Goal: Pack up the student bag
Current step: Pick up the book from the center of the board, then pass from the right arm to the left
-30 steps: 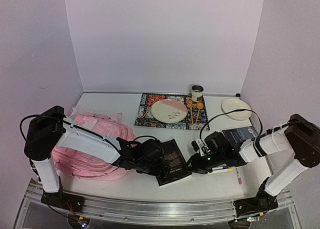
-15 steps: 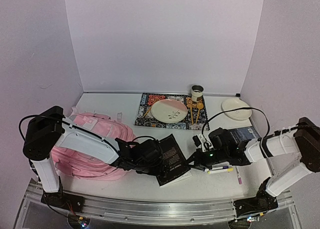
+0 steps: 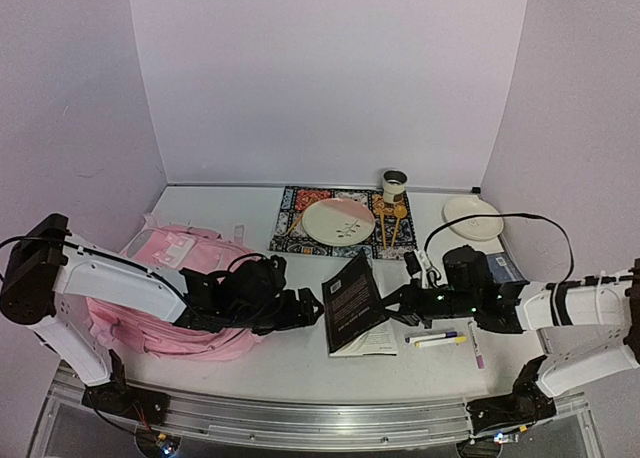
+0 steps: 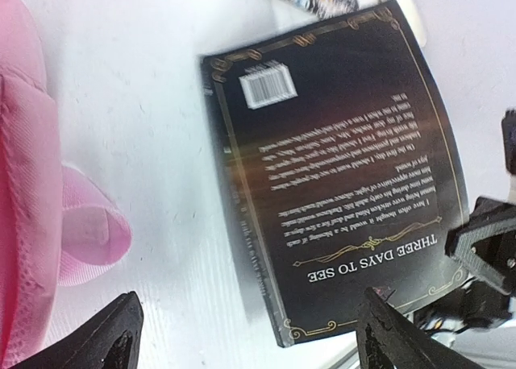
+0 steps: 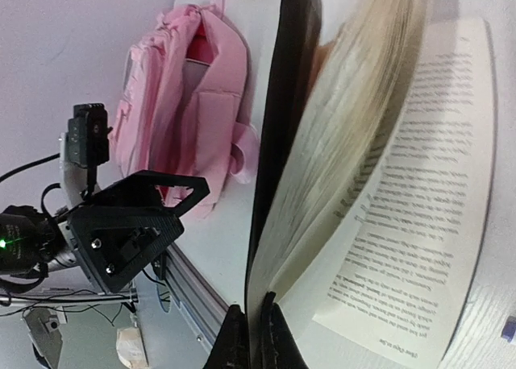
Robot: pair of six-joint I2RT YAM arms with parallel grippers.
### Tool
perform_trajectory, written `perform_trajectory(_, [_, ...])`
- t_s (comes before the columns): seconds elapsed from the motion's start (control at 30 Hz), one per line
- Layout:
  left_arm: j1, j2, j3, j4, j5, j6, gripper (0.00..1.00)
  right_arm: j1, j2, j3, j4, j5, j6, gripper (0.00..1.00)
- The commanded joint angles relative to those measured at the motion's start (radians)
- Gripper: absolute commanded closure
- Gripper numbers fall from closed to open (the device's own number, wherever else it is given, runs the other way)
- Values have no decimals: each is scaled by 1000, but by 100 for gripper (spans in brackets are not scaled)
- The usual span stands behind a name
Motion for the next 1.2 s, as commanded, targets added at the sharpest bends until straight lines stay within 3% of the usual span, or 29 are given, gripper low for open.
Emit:
perform_trajectory(0.0, [31,-42,-40,151,34,-64,6,-10,-106,-6,128,16,65,100])
perform_trajectory(0.27, [42,-31,-14,213,71,-119,4,-10,-192,-27,221,21,107,100])
perform_trajectory(0.77, [50,78,-66,567,241,-287,11,-10,-165,-68,457,5,178,100])
perform_trajectory(1.0, [52,109,-75,678,280,-314,26,-10,-140,-58,514,-14,187,100])
perform_trajectory(1.17, [53,88,-105,751,277,-330,48,-10,-123,-63,529,-17,188,100])
